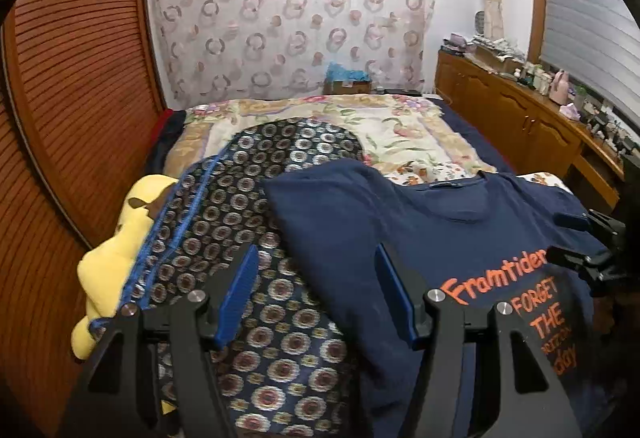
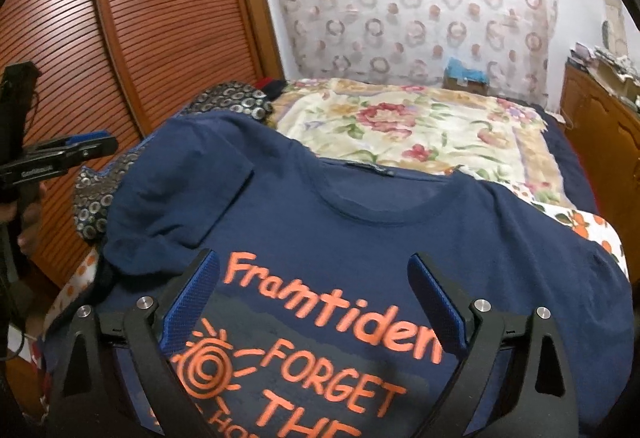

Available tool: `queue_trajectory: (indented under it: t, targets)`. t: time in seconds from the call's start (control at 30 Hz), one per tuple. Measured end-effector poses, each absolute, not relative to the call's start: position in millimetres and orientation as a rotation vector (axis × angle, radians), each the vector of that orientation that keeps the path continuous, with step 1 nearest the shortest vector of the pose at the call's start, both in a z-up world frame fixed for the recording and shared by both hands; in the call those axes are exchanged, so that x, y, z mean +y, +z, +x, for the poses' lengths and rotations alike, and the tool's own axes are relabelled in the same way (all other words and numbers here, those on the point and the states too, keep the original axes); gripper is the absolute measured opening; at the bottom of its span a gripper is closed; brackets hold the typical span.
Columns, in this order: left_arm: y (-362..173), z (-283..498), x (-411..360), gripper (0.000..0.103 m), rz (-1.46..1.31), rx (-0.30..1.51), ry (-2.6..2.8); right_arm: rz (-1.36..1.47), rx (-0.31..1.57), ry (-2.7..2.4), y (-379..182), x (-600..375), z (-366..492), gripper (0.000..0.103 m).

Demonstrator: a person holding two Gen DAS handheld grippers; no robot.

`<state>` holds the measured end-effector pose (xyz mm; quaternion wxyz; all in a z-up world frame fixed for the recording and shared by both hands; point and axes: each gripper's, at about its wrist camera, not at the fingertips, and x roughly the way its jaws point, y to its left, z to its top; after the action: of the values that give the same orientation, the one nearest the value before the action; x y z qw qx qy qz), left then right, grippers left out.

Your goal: Fold small clothes

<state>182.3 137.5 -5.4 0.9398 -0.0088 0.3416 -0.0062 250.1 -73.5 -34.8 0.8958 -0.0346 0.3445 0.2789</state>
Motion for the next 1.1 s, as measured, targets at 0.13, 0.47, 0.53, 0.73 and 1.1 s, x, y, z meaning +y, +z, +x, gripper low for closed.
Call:
queue_trajectory:
  t: [0.13,0.47,0.53,0.73,1.1]
  targets:
    - [-10,187,121,0.06,-0.022,0.702,-0.055,-0.056,0.707,0.511,-33,-101,250,0.097]
    - [-58,199,49,0.06,-0.021,0.772,-0.229,-0.023,0.731,0.243,-37,-215,238,0.097]
    - [-66,204,33,0.06,-0.009,0.783,-0.262,-0.022,0.737,0.182,-38,-238,234,0.097]
    - [-81,215,0,0.06,0.053,0.816,-0.326,-0.004,0.768,0.044,-42,-297,224,0.092]
    - [-95,220,-22,0.061,0.129,0.878,-0.329,0.102,0.888,-0.005,-65,-351,216,0.072]
